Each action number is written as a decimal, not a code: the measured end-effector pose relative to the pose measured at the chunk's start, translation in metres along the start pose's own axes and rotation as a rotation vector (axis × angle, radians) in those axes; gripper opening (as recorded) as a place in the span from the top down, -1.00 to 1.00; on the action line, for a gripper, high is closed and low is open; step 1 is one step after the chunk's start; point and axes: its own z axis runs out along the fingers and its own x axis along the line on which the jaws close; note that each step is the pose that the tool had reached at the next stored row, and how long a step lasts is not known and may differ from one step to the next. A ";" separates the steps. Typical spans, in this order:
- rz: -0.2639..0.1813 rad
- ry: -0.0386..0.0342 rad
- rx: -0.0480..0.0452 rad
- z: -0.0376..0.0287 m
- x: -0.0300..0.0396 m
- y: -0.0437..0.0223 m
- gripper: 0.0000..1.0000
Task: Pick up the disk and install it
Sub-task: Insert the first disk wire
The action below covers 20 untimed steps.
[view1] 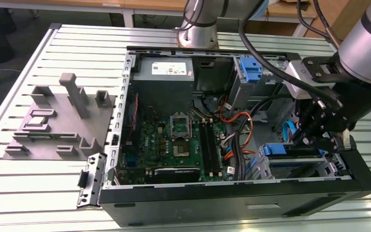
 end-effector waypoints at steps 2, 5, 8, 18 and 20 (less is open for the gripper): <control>0.000 0.0001 0.0000 0.0001 0.0005 0.0000 0.68; 0.000 0.0001 0.0000 0.0008 0.0005 0.0000 0.68; 0.000 -0.0001 0.0002 0.0021 0.0005 0.0001 0.68; 0.000 0.0006 0.0007 0.0062 0.0006 0.0003 0.68; 0.000 0.0007 0.0007 0.0069 0.0007 0.0004 0.68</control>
